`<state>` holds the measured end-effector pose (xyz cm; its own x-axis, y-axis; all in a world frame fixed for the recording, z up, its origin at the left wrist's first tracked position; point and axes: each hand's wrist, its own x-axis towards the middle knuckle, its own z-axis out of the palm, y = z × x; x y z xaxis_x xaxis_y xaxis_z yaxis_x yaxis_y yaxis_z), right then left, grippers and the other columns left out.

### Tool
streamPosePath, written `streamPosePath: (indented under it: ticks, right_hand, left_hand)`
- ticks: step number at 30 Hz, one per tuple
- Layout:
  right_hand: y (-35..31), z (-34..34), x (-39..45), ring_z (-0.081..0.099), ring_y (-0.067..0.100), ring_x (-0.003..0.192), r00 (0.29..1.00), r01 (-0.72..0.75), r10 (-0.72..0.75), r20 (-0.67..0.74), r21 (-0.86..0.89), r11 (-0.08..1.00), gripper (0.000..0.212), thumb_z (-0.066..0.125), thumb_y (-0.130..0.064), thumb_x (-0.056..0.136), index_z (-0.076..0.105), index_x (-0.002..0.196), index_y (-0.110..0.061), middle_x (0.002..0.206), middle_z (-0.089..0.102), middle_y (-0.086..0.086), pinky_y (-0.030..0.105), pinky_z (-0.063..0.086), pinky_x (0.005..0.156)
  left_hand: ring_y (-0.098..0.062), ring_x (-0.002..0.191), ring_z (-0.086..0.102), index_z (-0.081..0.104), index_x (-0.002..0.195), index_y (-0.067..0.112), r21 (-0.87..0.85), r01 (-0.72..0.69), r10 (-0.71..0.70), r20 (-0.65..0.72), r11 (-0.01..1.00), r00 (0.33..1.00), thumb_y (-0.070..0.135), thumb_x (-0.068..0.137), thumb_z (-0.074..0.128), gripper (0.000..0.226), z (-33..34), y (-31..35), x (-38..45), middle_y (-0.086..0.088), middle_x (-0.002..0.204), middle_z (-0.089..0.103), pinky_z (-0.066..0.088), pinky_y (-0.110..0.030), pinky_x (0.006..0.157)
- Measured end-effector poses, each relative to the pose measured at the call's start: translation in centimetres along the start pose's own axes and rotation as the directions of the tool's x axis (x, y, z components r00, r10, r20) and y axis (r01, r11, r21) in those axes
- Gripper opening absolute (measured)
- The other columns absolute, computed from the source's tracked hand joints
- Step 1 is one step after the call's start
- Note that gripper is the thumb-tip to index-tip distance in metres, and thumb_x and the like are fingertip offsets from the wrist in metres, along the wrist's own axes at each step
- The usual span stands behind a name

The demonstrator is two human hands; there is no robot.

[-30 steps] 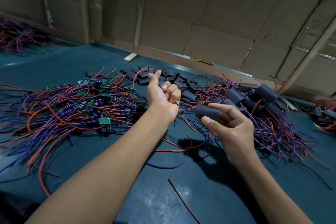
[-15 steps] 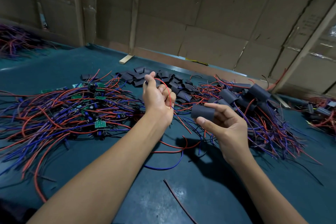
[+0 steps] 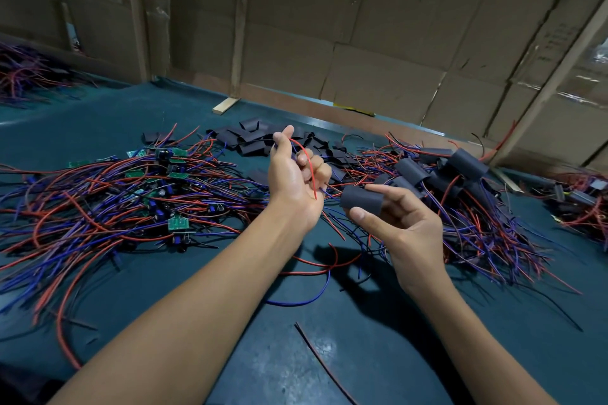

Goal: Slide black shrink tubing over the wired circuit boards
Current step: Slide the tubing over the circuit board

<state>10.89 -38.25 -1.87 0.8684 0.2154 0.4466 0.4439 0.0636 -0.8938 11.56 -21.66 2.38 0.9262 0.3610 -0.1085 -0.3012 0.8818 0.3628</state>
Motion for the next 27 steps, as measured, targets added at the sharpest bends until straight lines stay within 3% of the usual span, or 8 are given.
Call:
streamPosePath:
  ticks: [2,4,7,9,12,16,22,27]
  right_hand:
    - [-0.1,0.1,0.0,0.052,0.015,0.075,1.000,0.007,-0.007,-0.021,-0.010,1.000,0.036,0.090,-0.026,0.069,0.077,0.103,-0.029,0.078,0.060,0.002,0.030,0.047,0.071]
    - [-0.3,0.1,0.0,0.061,0.014,0.076,0.999,0.020,-0.020,-0.041,-0.005,1.000,0.035,0.090,-0.024,0.070,0.077,0.102,-0.030,0.083,0.068,-0.006,0.028,0.052,0.074]
    - [-0.4,0.1,0.1,0.070,0.043,0.096,0.996,0.034,-0.031,-0.080,0.046,0.998,0.033,0.089,-0.013,0.074,0.076,0.102,-0.024,0.097,0.075,0.016,0.050,0.057,0.089]
    - [-0.7,-0.1,0.2,0.070,0.050,0.095,0.994,0.026,-0.010,-0.109,0.140,0.990,0.031,0.087,-0.009,0.074,0.075,0.100,-0.021,0.099,0.074,0.023,0.052,0.059,0.087]
    - [-1.3,-0.5,0.5,0.075,0.041,0.082,0.990,-0.012,0.056,-0.130,0.313,0.950,0.031,0.083,-0.009,0.072,0.073,0.101,-0.012,0.093,0.077,0.017,0.036,0.062,0.074]
    - [-1.8,-0.9,1.1,0.068,0.024,0.056,0.982,-0.051,0.129,-0.134,0.474,0.879,0.042,0.080,-0.002,0.070,0.068,0.110,-0.007,0.077,0.063,0.011,0.030,0.057,0.058]
    - [-1.9,-1.5,1.2,0.075,0.024,0.073,0.993,-0.084,0.115,-0.008,0.625,0.776,0.039,0.072,0.008,0.072,0.069,0.110,-0.002,0.078,0.072,0.015,0.028,0.060,0.072]
    - [-1.4,-1.5,1.3,0.074,0.024,0.076,0.990,-0.080,0.135,-0.046,0.602,0.795,0.035,0.077,0.001,0.069,0.078,0.103,-0.008,0.083,0.071,0.016,0.029,0.059,0.076]
  left_hand:
    - [-0.011,0.045,0.028,0.056,0.126,0.015,-0.002,0.028,-0.028,0.045,1.000,0.999,0.045,0.107,0.038,0.039,0.3,-0.5,-0.3,0.003,0.058,0.033,0.032,-0.023,0.042]
    - [-0.012,0.053,0.037,0.059,0.121,0.013,0.051,0.065,-0.070,0.095,0.997,0.993,0.041,0.109,0.036,0.039,0.4,-1.2,-0.7,0.002,0.062,0.040,0.040,-0.026,0.055]
    - [-0.009,0.057,0.041,0.065,0.123,0.010,0.253,0.118,-0.161,0.156,0.960,0.975,0.037,0.107,0.034,0.044,0.1,-2.4,-1.4,0.004,0.067,0.044,0.034,-0.024,0.057]
    - [-0.007,0.051,0.045,0.066,0.122,0.009,0.329,0.146,-0.221,0.203,0.933,0.954,0.034,0.104,0.034,0.045,0.0,-2.8,-1.8,0.006,0.062,0.048,0.035,-0.025,0.052]
    - [-0.009,0.058,0.041,0.065,0.125,0.005,0.325,0.172,-0.251,0.220,0.930,0.943,0.027,0.100,0.042,0.041,0.3,-2.8,-1.8,0.003,0.068,0.043,0.032,-0.025,0.056]
    - [-0.010,0.063,0.048,0.069,0.114,0.009,0.343,0.123,-0.204,0.213,0.931,0.956,0.022,0.097,0.057,0.025,0.0,-2.7,-1.3,0.001,0.071,0.049,0.038,-0.022,0.055]
    - [-0.008,0.061,0.057,0.070,0.086,0.013,0.402,0.207,-0.259,0.078,0.892,0.963,0.021,0.089,0.070,0.008,-0.7,-2.7,-1.2,-0.001,0.080,0.064,0.045,-0.020,0.055]
    - [-0.007,0.059,0.063,0.070,0.090,0.012,0.435,0.296,-0.343,0.032,0.851,0.939,0.025,0.087,0.075,0.014,-1.0,-2.7,-1.2,-0.002,0.081,0.073,0.047,-0.016,0.048]
